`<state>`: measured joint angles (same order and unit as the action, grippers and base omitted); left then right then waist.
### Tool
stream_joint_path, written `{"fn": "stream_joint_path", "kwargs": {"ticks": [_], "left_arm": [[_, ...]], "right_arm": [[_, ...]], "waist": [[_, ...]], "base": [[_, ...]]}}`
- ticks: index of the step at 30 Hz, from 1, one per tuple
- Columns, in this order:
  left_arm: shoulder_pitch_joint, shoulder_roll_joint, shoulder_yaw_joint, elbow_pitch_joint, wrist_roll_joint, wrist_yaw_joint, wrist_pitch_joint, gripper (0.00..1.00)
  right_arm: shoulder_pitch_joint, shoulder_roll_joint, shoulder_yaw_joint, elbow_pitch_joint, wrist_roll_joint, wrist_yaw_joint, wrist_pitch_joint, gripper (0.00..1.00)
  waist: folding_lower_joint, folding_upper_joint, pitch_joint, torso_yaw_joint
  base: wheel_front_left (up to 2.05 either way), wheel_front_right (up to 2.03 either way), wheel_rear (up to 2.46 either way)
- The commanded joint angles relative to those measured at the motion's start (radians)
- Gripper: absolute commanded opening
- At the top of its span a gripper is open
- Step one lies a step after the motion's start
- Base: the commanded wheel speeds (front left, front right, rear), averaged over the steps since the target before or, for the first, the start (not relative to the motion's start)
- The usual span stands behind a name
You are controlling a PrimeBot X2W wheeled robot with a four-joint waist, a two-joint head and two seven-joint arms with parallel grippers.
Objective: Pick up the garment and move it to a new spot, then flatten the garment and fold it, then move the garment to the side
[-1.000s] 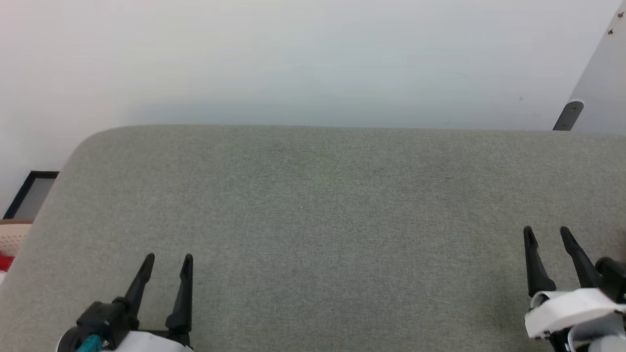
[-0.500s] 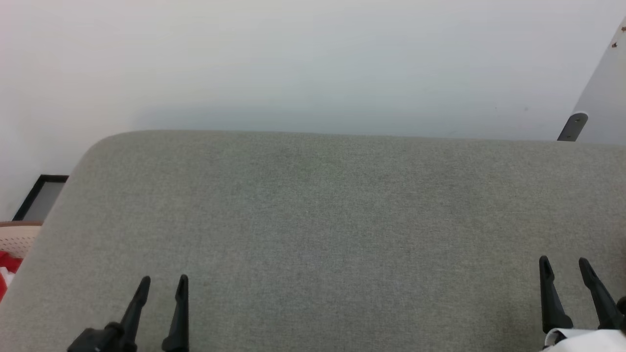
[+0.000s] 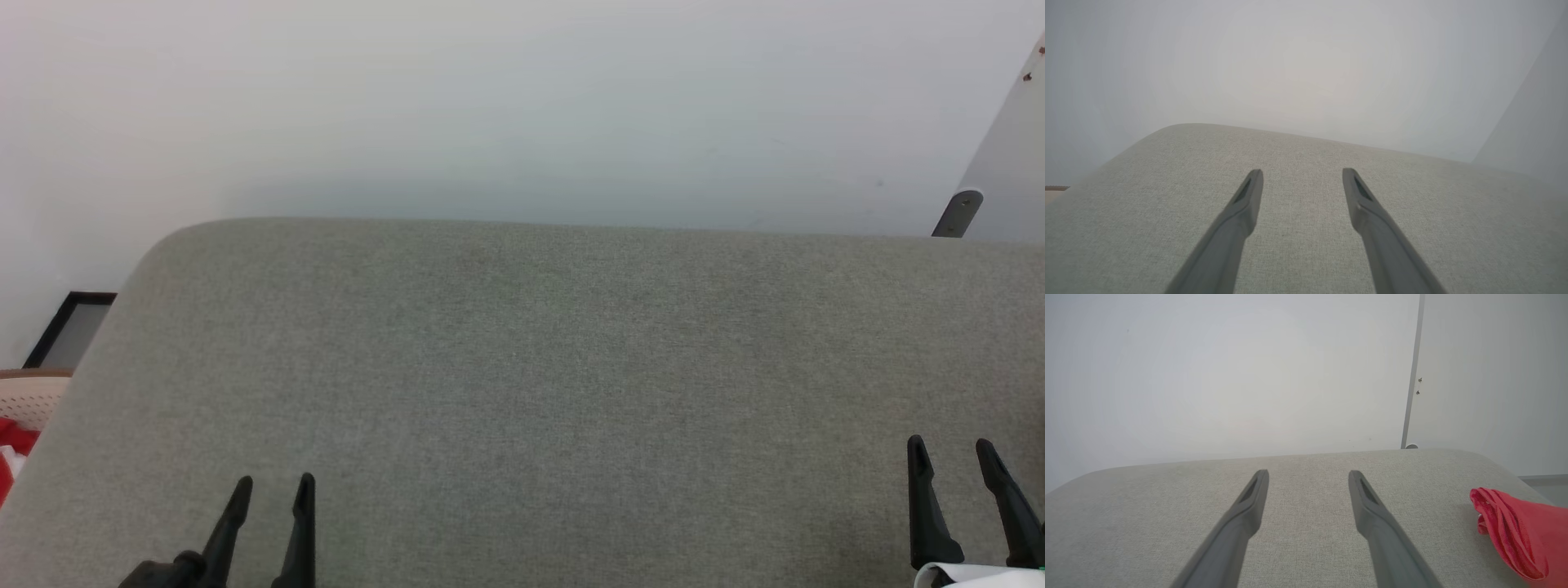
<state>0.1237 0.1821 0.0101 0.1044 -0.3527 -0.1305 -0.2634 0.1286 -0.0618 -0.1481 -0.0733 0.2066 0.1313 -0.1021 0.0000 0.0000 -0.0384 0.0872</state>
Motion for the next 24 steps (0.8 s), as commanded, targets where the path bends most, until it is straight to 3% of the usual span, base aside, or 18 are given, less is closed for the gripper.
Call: {"fn": "stream_joint_path", "kwargs": {"ticks": [1, 24], "left_arm": [[-0.003, 0.004, 0.001, -0.004, -0.004, 0.001, 0.000, 1.00], [-0.013, 0.010, 0.001, -0.023, -0.021, 0.001, 0.000, 1.00]], "right_arm": [[0.007, 0.004, 0.002, -0.008, -0.006, -0.001, 0.000, 1.00], [0.022, 0.012, 0.009, -0.024, 0.022, -0.001, -0.022, 1.00]], "waist": [[0.0000, 0.0000, 0.000, 0.000], [0.0000, 0.0000, 0.007, -0.008]], "base": [[0.00, 0.00, 0.00], [0.00, 0.00, 0.00]]}}
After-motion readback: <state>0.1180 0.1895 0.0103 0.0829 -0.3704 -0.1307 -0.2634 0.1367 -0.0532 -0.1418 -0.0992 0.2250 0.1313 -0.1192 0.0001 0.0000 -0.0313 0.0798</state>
